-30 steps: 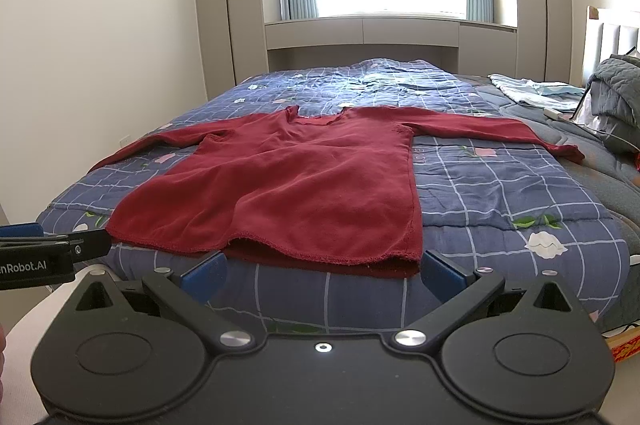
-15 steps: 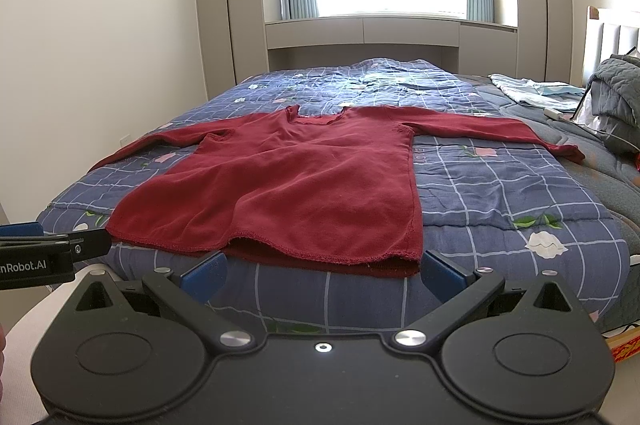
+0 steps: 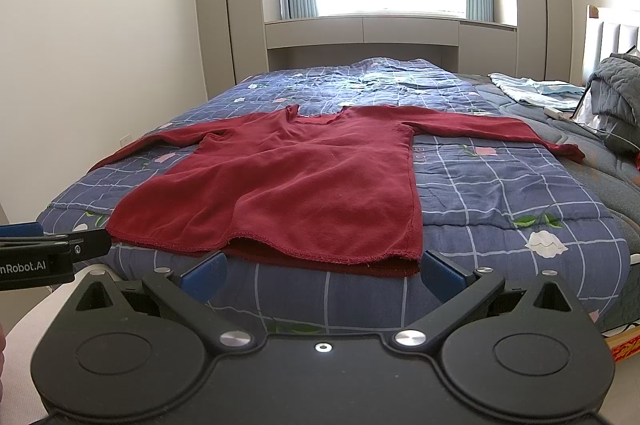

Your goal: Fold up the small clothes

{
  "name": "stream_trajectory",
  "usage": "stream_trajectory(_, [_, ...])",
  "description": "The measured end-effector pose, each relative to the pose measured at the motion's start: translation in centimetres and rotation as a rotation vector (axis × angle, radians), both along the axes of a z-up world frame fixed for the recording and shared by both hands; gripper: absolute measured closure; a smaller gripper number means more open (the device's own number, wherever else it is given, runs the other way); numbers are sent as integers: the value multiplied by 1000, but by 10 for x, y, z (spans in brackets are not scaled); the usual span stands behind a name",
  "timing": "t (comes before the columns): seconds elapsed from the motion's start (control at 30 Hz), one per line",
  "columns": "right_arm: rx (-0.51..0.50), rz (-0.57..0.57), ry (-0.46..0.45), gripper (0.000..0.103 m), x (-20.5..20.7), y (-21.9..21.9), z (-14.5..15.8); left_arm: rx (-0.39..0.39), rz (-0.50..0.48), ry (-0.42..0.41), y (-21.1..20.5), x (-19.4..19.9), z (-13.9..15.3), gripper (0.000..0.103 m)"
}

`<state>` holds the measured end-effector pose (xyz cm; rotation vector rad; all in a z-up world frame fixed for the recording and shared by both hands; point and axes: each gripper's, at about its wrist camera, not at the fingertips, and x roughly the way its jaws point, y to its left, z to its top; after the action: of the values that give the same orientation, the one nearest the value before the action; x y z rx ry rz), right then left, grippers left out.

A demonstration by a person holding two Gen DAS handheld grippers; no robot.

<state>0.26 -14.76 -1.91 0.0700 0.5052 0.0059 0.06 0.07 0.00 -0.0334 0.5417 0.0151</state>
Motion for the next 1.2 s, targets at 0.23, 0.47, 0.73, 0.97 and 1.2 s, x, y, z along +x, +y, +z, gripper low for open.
stream_trajectory(0.23, [0,0,0,0,0,0,0,0,0,-1,0,0,0,0])
stream_trajectory(0.47, [0,0,1,0,0,0,0,1,-1,0,0,0,0,0])
stream_trajectory(0.73, [0,0,2,0,0,-1,0,3,-1,2,-1,-1,0,0])
stream_trajectory(0.97, [3,-1,3,0,0,-1,-1,5,-5,11,-2,-1,-1,0])
stream_trajectory(1.2, [12,-9,16,0,1,-2,-4,22,-17,41,-5,5,-1,0])
